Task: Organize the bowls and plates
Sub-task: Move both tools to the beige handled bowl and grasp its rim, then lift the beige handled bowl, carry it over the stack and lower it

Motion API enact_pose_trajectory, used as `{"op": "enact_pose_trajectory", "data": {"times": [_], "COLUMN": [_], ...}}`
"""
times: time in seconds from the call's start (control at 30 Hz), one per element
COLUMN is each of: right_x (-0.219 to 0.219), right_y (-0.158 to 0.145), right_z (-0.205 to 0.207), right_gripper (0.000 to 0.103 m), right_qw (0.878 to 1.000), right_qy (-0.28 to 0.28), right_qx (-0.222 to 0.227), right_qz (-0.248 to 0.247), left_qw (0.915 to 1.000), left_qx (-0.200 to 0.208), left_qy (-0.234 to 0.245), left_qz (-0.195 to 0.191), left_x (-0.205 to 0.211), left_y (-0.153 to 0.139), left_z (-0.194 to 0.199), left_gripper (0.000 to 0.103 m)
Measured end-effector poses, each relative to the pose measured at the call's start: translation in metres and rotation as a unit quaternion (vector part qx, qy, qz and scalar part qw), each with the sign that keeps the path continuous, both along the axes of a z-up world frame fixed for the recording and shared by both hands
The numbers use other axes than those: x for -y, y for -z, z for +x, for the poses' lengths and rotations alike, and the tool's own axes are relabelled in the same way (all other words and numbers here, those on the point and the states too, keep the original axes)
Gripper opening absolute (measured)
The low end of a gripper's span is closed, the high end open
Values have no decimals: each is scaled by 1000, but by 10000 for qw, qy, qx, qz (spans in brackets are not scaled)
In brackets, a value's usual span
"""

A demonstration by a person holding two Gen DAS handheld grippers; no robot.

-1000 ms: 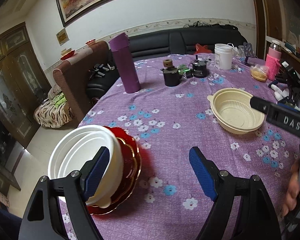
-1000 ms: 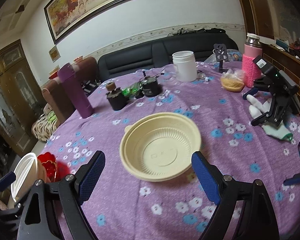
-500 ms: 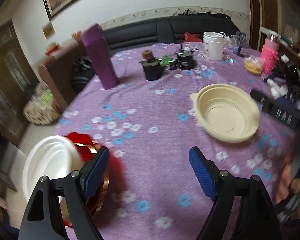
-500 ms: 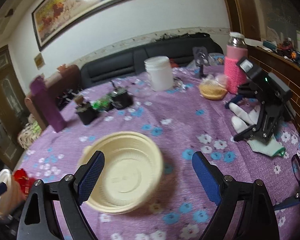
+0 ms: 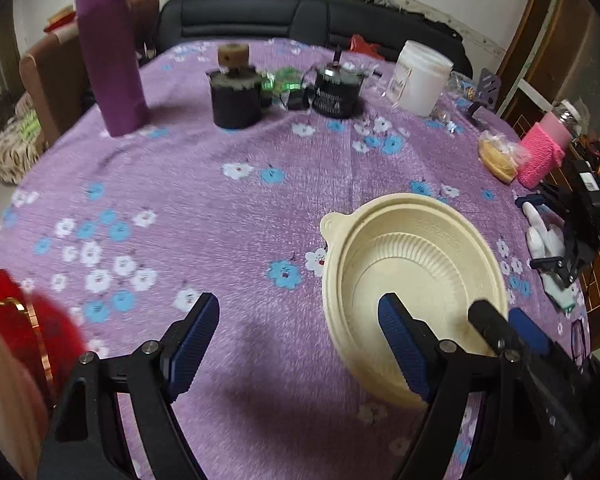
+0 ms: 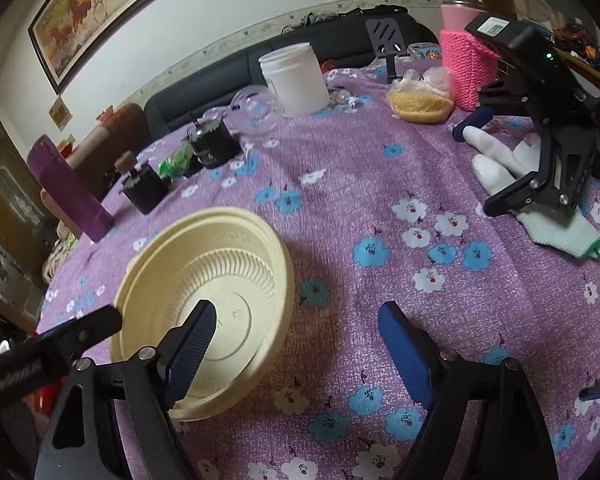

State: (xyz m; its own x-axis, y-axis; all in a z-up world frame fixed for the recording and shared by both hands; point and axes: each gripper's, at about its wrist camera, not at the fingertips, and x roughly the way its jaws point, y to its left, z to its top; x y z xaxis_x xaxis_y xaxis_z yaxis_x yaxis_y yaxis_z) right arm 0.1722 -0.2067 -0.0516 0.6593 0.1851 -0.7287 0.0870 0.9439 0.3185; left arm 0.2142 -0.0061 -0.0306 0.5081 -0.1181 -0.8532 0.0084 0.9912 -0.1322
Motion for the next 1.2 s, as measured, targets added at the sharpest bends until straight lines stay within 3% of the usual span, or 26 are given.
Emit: {"op": "enact_pose_trajectory", "data": {"times": [0.1,0.23,0.3,0.37,0.4,0.47,0.63,1.0,1.2], "right_x": [-2,-6,-8,-10,-11,-13,-18,-37,-59], "right_y": [6,13,13,13,13,12,10,-1,-10], "right_z": [3,6,5,5,5,4,1,-11,-23], "right_gripper": [82,63,55,46,44,38,27,26,25], "right_qw": [9999,9996,9996,9995,9995,9994,9992,9964,9928], "right_qy": [-37,-121,-160,-236,-257,-313,-386,-807,-1140], "right_qx": [-108,-238,-204,-212,-207,-169,-120,158,364], "right_qz": [-31,-41,-88,-27,-14,32,58,220,99], "left_qw": [9996,9992,9991,9994,9992,9984,9988,9995,9996], "left_qx": [-261,-370,-401,-332,-338,-403,-302,-164,-138], "left_qy": [85,119,97,116,180,272,275,95,-114], "left_qz": [75,87,44,45,-58,-305,-275,-264,-234], "left_x": [5,8,8,8,9,10,15,-7,-25], "left_y": [16,29,32,30,29,28,20,10,6], "left_z": [14,21,23,23,23,22,15,-16,-38], "left_gripper": [81,80,73,50,44,22,21,22,30]}}
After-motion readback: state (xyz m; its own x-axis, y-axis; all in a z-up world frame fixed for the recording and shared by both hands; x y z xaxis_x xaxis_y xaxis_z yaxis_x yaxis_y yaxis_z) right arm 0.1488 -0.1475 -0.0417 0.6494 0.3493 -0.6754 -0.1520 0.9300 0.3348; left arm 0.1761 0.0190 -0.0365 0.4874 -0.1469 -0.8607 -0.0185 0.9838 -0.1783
